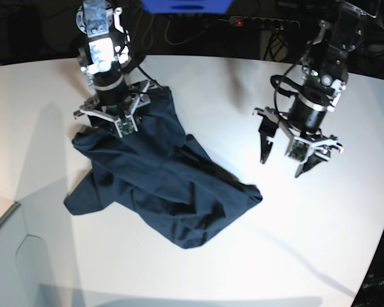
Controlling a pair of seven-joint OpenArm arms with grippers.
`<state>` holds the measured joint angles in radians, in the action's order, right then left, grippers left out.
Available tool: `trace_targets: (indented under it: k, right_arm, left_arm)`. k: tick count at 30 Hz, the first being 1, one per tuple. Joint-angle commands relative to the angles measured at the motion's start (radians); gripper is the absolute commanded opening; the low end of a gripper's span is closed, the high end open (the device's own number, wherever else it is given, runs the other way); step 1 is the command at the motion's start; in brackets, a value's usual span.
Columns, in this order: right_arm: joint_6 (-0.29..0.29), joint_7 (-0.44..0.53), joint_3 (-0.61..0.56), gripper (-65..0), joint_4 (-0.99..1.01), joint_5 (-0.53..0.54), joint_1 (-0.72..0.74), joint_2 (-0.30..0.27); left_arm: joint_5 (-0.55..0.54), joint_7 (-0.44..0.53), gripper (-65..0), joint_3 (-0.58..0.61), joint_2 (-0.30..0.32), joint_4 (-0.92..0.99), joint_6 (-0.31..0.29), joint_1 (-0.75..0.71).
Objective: Layout the t-shirt on the table in an organized manner, then fold the t-shirt properly
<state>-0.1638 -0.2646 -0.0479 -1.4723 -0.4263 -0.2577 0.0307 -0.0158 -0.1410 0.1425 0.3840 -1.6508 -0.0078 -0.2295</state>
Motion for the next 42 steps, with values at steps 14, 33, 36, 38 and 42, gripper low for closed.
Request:
trace_targets:
  k: [14,33,36,38,42]
  right_arm:
    - [0.007,0.015,0.003,-65.0,-0.015,0.001,0.034,-0.015]
    - [0.008,0.038,0.081,-65.0,-0.565,0.001,0.065,-0.01]
    - [0.008,0.089,0.105,-65.0,-0.561,-0.001,0.094,-0.01]
    - [0.01,0.101,0.128,-65.0,-0.561,-0.001,0.123,-0.008]
    - [0.011,0.104,0.202,-65.0,-0.558,-0.001,0.179,-0.008]
  left_arm:
    - [0.001,0.027,-21.3,-0.05,-0.033,-0.018,0.002,-0.032]
    - [0.001,0.027,-21.1,0.059,-0.125,0.041,0.001,-0.023]
    - [0.001,0.027,-21.1,0.116,-0.127,0.085,0.001,0.003]
    - [0.001,0.027,-21.1,0.138,-0.127,0.119,0.001,0.022]
    - [0.001,0.028,-21.1,0.145,-0.133,0.162,0.001,0.054]
